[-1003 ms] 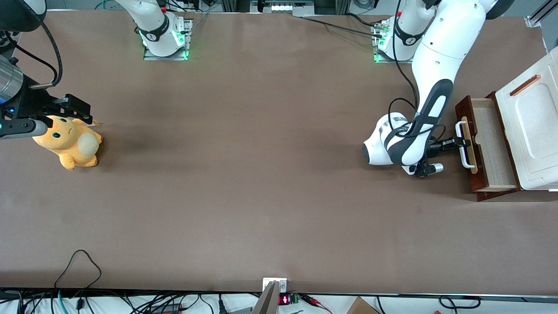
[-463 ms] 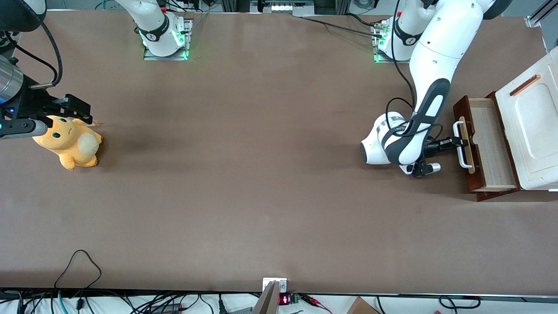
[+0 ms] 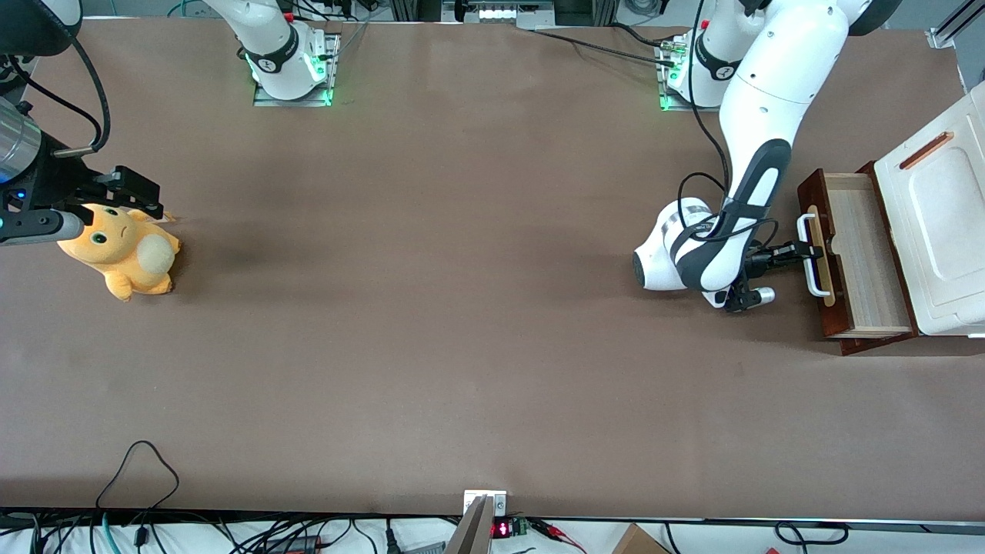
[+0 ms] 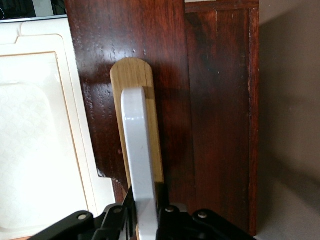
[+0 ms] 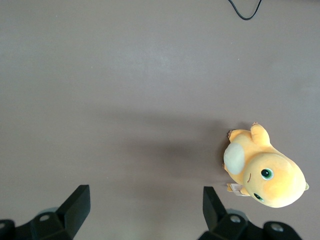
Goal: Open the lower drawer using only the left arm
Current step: 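Pull the handle with the left gripper, sliding the drawer outward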
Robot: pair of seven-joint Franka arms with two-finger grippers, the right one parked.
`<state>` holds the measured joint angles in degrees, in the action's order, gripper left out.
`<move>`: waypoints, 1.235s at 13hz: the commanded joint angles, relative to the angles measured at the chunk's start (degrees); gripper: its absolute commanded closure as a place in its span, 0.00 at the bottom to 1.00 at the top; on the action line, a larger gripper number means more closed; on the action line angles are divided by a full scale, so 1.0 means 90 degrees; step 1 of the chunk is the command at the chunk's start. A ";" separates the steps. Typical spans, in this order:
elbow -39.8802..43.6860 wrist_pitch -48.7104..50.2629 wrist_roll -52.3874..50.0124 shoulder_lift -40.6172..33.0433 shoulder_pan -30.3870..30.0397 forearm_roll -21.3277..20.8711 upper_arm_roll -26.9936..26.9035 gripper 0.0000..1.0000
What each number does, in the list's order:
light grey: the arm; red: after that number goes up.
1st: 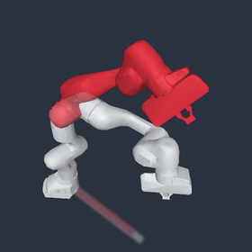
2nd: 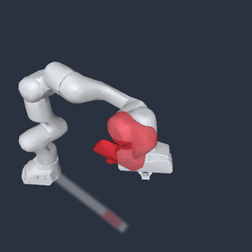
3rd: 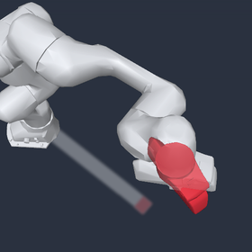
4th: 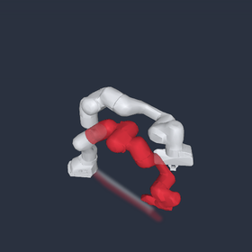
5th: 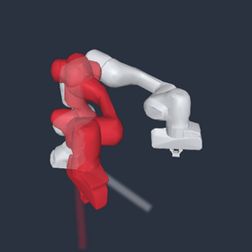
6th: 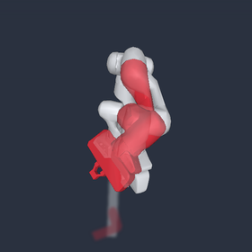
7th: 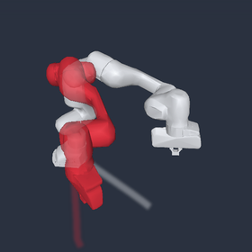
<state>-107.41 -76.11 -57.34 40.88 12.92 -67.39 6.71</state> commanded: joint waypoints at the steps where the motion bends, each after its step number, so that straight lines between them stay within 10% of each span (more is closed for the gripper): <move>1: -0.0009 0.0342 -0.0152 0.0028 0.0313 0.0720 0.0095 0.81; 4: -0.0009 0.0361 -0.0142 0.0028 0.0313 0.0720 0.0094 0.73; 5: -0.0019 0.0409 -0.0133 0.0076 0.0313 0.0729 0.0104 0.59; 7: -0.0029 0.0488 -0.0064 0.0116 0.0303 0.0739 0.0094 0.00; 16: 0.0292 0.0459 0.0538 0.0009 0.0274 0.1216 0.0046 0.00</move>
<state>-107.01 -72.68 -56.71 42.00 15.48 -59.29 7.57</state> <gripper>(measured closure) 0.000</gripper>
